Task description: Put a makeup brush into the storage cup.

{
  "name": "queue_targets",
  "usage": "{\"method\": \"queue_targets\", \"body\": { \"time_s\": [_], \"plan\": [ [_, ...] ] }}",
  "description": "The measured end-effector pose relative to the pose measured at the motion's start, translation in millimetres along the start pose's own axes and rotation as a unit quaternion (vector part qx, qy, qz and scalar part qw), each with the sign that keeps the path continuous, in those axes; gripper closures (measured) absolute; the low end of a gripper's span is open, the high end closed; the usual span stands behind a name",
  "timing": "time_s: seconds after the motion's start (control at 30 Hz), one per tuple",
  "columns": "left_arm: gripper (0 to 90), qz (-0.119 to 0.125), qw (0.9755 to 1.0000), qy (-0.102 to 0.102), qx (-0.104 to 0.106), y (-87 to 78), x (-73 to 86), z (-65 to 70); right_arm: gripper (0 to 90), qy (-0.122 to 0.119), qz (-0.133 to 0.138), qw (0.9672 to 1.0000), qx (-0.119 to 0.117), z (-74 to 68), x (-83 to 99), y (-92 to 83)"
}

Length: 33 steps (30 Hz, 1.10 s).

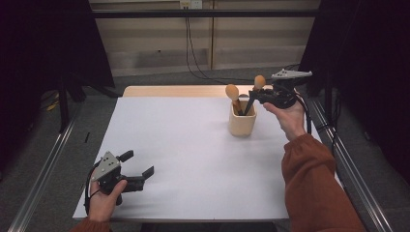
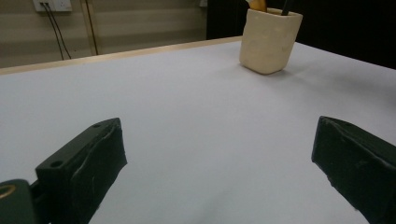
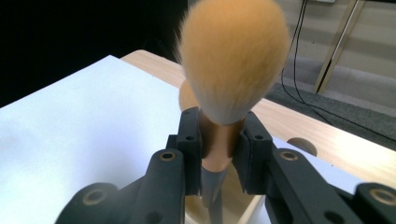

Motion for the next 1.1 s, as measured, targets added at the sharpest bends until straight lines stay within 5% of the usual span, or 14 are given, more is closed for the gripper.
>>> {"method": "queue_targets", "body": {
  "time_s": [1.1],
  "plan": [
    [2.6, -0.007, 0.9999, 0.012, 0.003, 2.5, 1.3, 3.9, 74.2, 0.022, -0.006, 0.9996, -0.017, -7.1, 35.3, 23.1]
  ]
}}
Point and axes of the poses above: each handheld gripper's, and its own axes: y roughly forward along the jaws, x roughly out of its underside, z roughly to its right, the point moved 6 cm from there along y, roughly forward along the jaws, and after that the axes turned 13 degrees about -y, right-handed, at the moved point
